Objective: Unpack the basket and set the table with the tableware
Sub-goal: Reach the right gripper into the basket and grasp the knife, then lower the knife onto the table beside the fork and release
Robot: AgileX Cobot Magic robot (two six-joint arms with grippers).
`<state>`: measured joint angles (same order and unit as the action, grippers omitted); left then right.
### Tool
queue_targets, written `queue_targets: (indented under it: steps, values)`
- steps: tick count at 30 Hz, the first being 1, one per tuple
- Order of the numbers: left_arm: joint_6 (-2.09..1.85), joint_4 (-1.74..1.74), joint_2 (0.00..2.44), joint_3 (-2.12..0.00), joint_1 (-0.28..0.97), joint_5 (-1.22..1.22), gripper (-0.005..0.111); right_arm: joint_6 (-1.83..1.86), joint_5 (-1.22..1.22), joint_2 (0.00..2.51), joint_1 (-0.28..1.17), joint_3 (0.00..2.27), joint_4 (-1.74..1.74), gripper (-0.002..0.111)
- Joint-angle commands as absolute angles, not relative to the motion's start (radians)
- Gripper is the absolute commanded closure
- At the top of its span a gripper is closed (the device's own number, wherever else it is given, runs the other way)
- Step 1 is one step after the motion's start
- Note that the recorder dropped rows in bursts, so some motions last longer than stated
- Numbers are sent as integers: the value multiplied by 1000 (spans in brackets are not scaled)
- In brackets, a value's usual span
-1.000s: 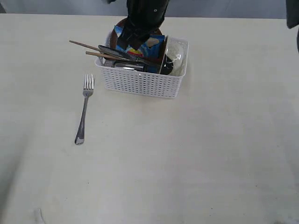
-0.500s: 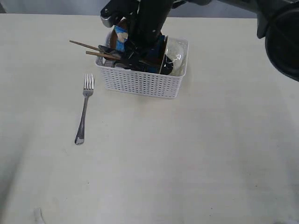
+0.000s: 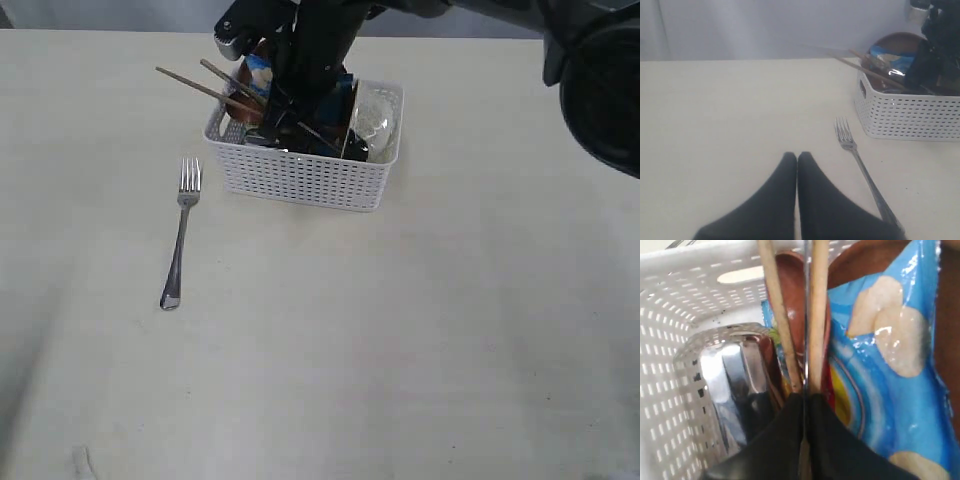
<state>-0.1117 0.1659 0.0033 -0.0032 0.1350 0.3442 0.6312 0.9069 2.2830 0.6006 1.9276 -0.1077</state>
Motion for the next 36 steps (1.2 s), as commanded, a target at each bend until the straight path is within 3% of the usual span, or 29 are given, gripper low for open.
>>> queue_targets:
  steps: [1, 19, 27, 36]
  values:
    - [-111, 165, 0, 0, 143, 342, 107, 629, 925, 2196, 596, 1929, -105, 109]
    - [-109, 165, 0, 0, 143, 342, 107, 534, 1026, 1960, 598, 1929, -393, 109]
    - [-109, 165, 0, 0, 143, 342, 107, 483, 1155, 1998, 614, 1929, -723, 109]
    - [-111, 165, 0, 0, 143, 342, 107, 395, 1116, 2154, 761, 1929, -739, 109]
